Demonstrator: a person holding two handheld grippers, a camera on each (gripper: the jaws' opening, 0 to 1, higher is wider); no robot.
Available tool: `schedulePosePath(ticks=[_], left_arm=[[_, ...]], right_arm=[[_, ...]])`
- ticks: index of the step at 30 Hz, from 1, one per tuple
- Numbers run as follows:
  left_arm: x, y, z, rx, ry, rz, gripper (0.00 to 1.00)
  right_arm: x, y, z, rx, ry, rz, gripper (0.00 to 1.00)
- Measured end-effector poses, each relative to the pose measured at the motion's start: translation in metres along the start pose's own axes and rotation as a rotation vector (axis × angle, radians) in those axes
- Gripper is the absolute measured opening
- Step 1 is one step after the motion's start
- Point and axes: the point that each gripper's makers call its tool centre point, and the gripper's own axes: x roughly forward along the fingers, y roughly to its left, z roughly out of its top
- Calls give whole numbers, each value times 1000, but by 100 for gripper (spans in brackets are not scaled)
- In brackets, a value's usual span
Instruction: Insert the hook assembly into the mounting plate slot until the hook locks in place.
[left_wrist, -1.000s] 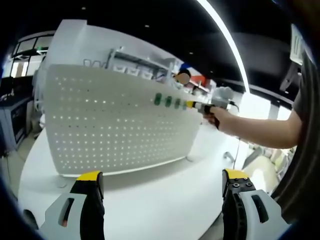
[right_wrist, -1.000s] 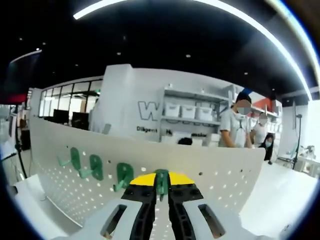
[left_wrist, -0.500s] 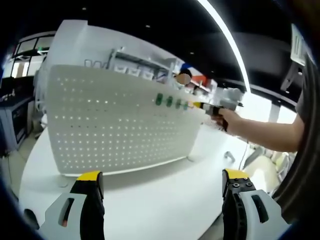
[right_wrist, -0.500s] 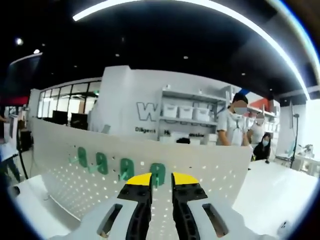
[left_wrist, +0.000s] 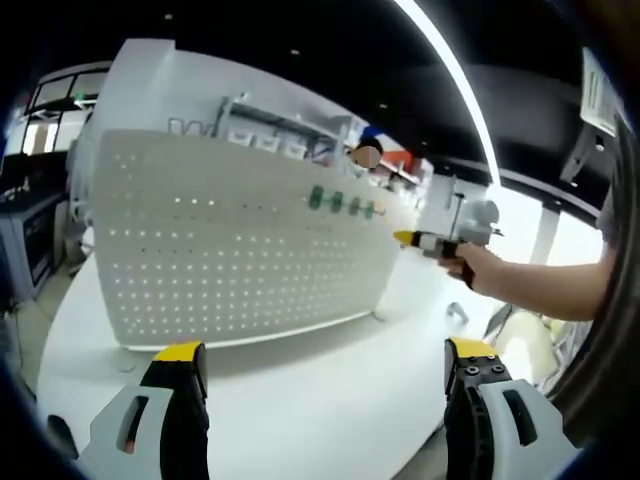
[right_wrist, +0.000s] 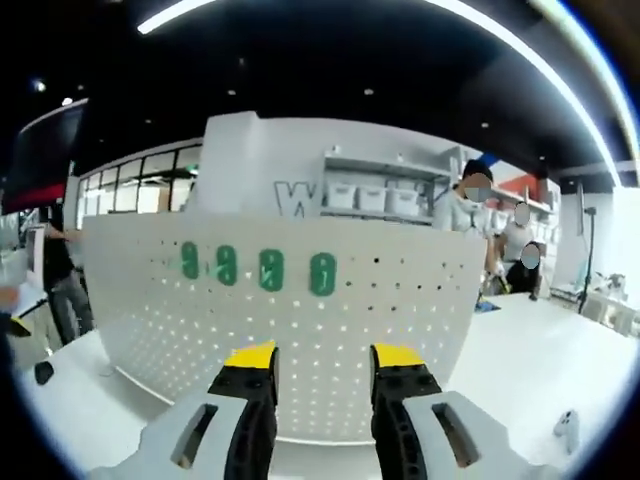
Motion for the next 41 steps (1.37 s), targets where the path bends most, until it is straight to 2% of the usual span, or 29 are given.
schedulePosePath(ticks=[5, 13, 21, 26, 41], left_arm=[[-2, -1, 0, 0, -1, 2, 100], [-7, -2, -2, -1, -2, 6, 100], [-10, -3, -5, -5, 5, 8, 100], [-11, -6, -5, 2, 5, 7, 100], [-15, -9, -6, 9, 10, 9, 100]], right_arm=[[-14, 11, -11, 13, 29, 13, 48], [-38, 27, -31, 1, 74, 50, 54], [-63, 39, -41, 2, 99, 72, 61], [-77, 46, -51, 19, 122, 85, 69], [-108, 52, -72, 25, 165, 96, 78]])
